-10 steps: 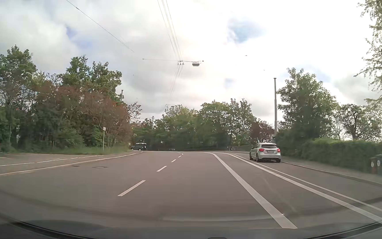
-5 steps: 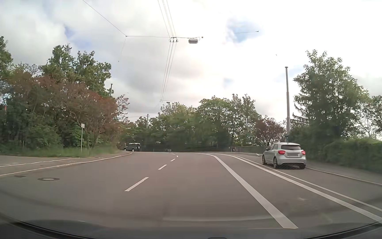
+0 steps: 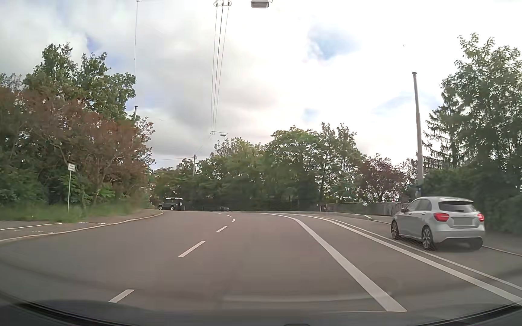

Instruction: Follow the waypoints while adhering to traffic rules and regulations

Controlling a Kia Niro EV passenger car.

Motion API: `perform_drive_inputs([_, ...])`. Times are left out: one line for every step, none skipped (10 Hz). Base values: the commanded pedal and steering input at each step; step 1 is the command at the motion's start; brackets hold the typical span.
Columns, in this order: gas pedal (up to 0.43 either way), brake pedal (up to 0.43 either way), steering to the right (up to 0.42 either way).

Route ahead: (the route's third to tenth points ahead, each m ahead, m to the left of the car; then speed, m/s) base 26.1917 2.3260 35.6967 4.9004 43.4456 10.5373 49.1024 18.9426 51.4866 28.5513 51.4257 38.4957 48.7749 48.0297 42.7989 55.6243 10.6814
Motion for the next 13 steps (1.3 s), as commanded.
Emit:
perform_drive_inputs([0.130,0.000,0.003])
perform_drive_inputs([0.130,0.000,0.003])
perform_drive_inputs([0.130,0.000,0.002])
perform_drive_inputs([0.118,0.000,0.002])
perform_drive_inputs([0.118,0.000,0.003])
perform_drive_inputs([0.118,0.000,0.003])
perform_drive_inputs([0.118,0.000,0.002])
perform_drive_inputs([0.118,0.000,0.002])
perform_drive_inputs([0.118,0.000,0.002])
perform_drive_inputs([0.118,0.000,0.002])
perform_drive_inputs([0.118,0.000,0.002])
perform_drive_inputs([0.118,0.000,0.002])
perform_drive_inputs([0.118,0.000,0.002])
